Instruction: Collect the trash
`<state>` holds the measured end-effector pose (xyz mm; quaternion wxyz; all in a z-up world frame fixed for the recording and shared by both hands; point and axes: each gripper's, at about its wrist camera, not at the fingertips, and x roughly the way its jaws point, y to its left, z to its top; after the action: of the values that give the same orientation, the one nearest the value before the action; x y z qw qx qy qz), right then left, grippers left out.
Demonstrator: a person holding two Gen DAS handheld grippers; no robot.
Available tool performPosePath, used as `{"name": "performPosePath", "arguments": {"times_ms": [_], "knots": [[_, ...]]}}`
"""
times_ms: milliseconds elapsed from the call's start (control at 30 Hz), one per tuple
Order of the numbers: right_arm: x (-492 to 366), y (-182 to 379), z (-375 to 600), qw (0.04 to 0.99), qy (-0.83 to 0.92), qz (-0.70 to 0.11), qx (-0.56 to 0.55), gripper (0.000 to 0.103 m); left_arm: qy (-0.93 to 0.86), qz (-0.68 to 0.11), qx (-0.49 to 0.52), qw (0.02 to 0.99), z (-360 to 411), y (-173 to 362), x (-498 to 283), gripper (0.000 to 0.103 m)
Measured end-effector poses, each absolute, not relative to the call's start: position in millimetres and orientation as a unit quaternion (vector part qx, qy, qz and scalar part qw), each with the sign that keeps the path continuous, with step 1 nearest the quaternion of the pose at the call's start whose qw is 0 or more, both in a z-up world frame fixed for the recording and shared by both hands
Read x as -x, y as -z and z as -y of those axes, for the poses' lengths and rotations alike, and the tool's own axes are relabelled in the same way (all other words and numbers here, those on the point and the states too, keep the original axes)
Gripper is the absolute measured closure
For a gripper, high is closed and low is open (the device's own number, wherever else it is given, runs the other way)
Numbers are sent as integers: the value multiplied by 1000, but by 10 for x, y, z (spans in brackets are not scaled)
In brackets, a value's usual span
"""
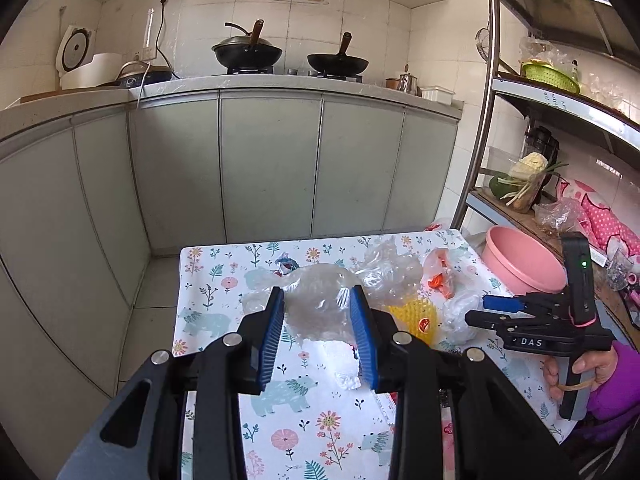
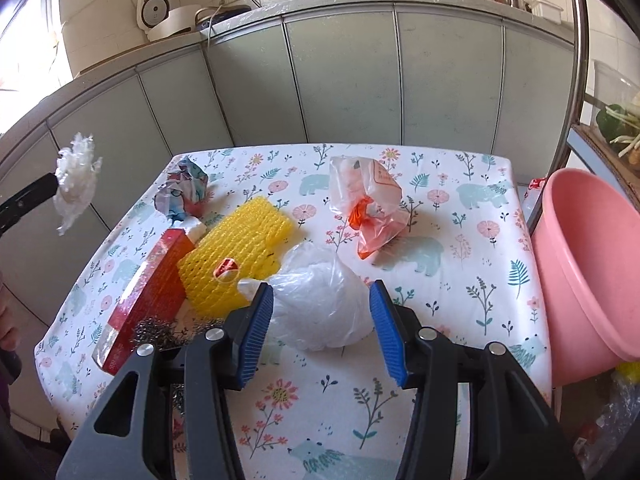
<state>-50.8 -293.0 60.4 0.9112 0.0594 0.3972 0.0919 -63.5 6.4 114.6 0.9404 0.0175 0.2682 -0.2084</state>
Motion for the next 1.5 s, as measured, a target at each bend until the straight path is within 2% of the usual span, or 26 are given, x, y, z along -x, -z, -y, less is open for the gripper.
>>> {"name": "performPosePath", "arguments": {"times_ms": [67,100,133,200,300,600,933,1233,1500], "knots": [[502,-567,2942,905,-98,-408,-69,55,207,-268,-19,941,-44,-1163,657,70],[512,-560,2951,903,-104,-410,-78,65,207,-268,-20,941,-39,-1167,665,70],[528,-554,2960,901,-106,-413,-84,66,207,-267,-21,941,-30,-1178,675,70],[570,-562,2979,902,-101,-411,-84,78,207,-266,-25,941,-4,-1200,699,70],[670,-626,3051,906,-99,-400,-100,82,209,-261,-29,942,45,-1247,729,70],[1082,-936,3396,925,-80,-348,-131,83,242,-249,-37,937,458,-1385,794,70],[1441,-1140,4146,941,18,-300,-153,83,313,-233,-51,919,1384,-1477,726,70],[1541,-1087,4866,936,114,-284,-174,83,366,-240,-71,896,2367,-1426,534,70],[1447,-968,5110,932,147,-285,-166,83,411,-260,-96,868,3248,-1249,369,70]]}}
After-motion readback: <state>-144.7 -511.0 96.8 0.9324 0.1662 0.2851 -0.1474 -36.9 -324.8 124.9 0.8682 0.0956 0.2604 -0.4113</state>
